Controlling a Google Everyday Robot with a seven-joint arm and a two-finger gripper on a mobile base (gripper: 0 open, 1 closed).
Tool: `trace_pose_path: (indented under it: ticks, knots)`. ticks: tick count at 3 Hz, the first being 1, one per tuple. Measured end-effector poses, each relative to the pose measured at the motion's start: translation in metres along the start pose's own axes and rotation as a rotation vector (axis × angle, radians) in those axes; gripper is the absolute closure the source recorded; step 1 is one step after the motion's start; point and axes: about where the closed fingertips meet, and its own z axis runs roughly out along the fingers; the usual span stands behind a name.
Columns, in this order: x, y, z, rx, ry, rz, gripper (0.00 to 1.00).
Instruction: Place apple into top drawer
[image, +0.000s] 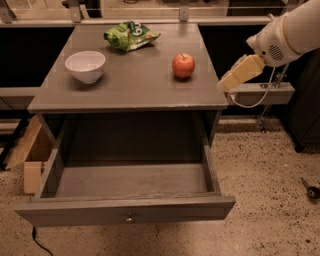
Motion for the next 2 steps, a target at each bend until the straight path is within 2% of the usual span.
trace_pose_path:
  ticks: [1, 2]
  knots:
    - [-0.021, -0.03, 0.031, 0.006, -0.075, 0.033, 0.0]
    - [-0.04, -0.042, 0.073, -0.004, -0.085, 0.075, 0.0]
